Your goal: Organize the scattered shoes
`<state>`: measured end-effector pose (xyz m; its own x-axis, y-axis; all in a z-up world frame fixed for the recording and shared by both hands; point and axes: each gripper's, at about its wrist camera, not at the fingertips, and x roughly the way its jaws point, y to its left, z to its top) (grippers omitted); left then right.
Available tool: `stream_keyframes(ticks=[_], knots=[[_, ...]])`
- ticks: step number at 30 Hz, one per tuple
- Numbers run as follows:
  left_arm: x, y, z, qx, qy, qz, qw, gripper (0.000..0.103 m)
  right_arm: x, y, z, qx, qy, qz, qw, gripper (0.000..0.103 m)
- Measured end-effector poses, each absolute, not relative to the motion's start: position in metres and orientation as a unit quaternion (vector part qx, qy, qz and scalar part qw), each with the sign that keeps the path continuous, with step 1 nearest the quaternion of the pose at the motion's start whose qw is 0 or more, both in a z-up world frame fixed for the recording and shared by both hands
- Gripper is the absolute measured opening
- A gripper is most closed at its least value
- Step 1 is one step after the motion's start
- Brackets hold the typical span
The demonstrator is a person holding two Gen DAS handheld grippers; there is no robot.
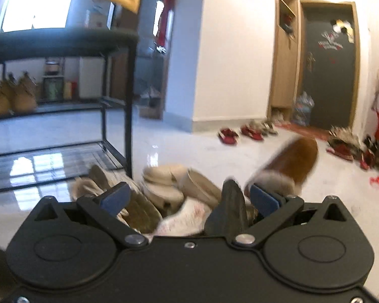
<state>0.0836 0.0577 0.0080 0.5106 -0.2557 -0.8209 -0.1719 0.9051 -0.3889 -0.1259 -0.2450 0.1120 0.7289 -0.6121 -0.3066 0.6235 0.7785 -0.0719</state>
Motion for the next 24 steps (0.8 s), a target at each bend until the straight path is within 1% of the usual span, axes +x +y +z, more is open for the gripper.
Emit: stream_keyframes(ticks=[3, 5, 11, 15, 16, 17, 21, 23, 24], knots=[[0.077, 0.076, 0.025, -0.253, 0.477, -0.014, 0.841, 0.092, -0.114, -0.247, 0.129, 0.049, 0.209, -0.304, 0.928, 0.103], [0.072, 0.083, 0.031, -0.268, 0.466, -0.016, 0.843, 0.095, -0.101, -0.251, 0.139, 0.075, 0.250, -0.289, 0.921, 0.103], [0.063, 0.099, 0.039, -0.238, 0.451, -0.033, 0.860, 0.096, -0.047, -0.274, 0.157, 0.188, 0.371, -0.248, 0.875, 0.103], [0.065, 0.114, 0.038, -0.260, 0.445, -0.002, 0.857, 0.098, -0.023, -0.274, 0.162, 0.192, 0.421, -0.214, 0.861, 0.103], [0.066, 0.117, 0.036, -0.273, 0.446, 0.001, 0.852, 0.101, -0.017, -0.274, 0.163, 0.193, 0.433, -0.205, 0.856, 0.103], [0.067, 0.120, 0.033, -0.291, 0.448, 0.006, 0.845, 0.102, -0.012, -0.271, 0.165, 0.179, 0.441, -0.194, 0.858, 0.103], [0.074, 0.120, 0.025, -0.324, 0.464, 0.011, 0.824, 0.102, 0.006, -0.233, 0.156, 0.052, 0.459, -0.110, 0.880, 0.103], [0.080, 0.114, 0.029, -0.306, 0.466, 0.004, 0.830, 0.102, 0.018, -0.222, 0.147, 0.008, 0.474, -0.055, 0.879, 0.103], [0.085, 0.110, 0.035, -0.281, 0.465, 0.006, 0.839, 0.102, 0.023, -0.217, 0.141, -0.012, 0.481, -0.030, 0.876, 0.103]])
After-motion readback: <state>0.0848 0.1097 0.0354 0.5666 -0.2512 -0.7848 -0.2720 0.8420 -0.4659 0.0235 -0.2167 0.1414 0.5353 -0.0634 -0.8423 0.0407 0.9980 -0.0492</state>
